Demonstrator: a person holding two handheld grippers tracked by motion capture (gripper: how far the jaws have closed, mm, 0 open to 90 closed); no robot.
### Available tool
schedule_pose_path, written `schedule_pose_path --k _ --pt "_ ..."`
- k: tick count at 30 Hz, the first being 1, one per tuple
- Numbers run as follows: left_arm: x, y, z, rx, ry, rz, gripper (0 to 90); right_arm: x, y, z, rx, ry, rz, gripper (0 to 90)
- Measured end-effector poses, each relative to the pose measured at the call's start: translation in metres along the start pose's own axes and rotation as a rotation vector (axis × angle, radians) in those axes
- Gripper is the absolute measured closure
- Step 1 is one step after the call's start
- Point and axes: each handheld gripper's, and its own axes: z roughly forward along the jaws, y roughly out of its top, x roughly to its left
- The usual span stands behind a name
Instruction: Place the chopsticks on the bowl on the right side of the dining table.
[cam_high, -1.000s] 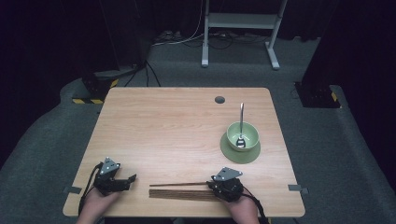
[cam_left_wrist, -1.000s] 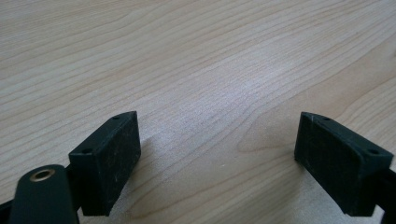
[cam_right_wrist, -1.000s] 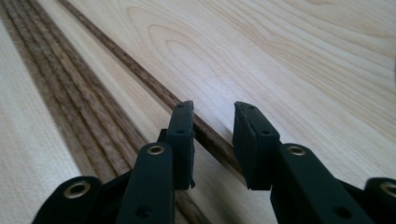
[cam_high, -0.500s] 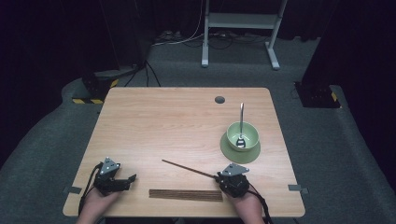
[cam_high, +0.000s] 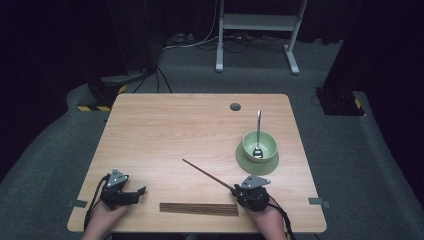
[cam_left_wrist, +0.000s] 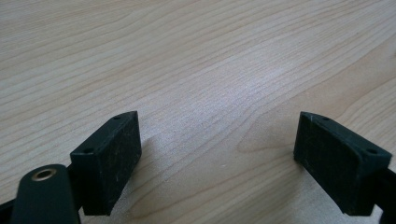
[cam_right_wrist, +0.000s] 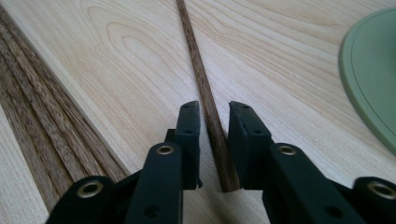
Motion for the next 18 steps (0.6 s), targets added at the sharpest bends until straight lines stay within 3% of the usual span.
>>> schedule_pose_path --k 3,7,13,18 --pt "0.0 0.0 0.0 0.0 0.0 0.0 15.0 0.0 0.0 0.001 -0.006 0.005 -0.009 71.9" --pt "0.0 0.0 0.0 0.0 0.0 0.0 15.0 -0.002 0.001 0.003 -0.014 0.022 0.016 71.3" --pt "0.0 0.0 0.0 0.0 0.0 0.001 15.2 0.0 0.009 0.013 -0.019 0.024 -0.044 74.7" --pt "0.0 0.0 0.0 -0.001 0.001 0.001 15.2 0.001 0.012 0.016 -0.021 0.036 -0.065 80.6"
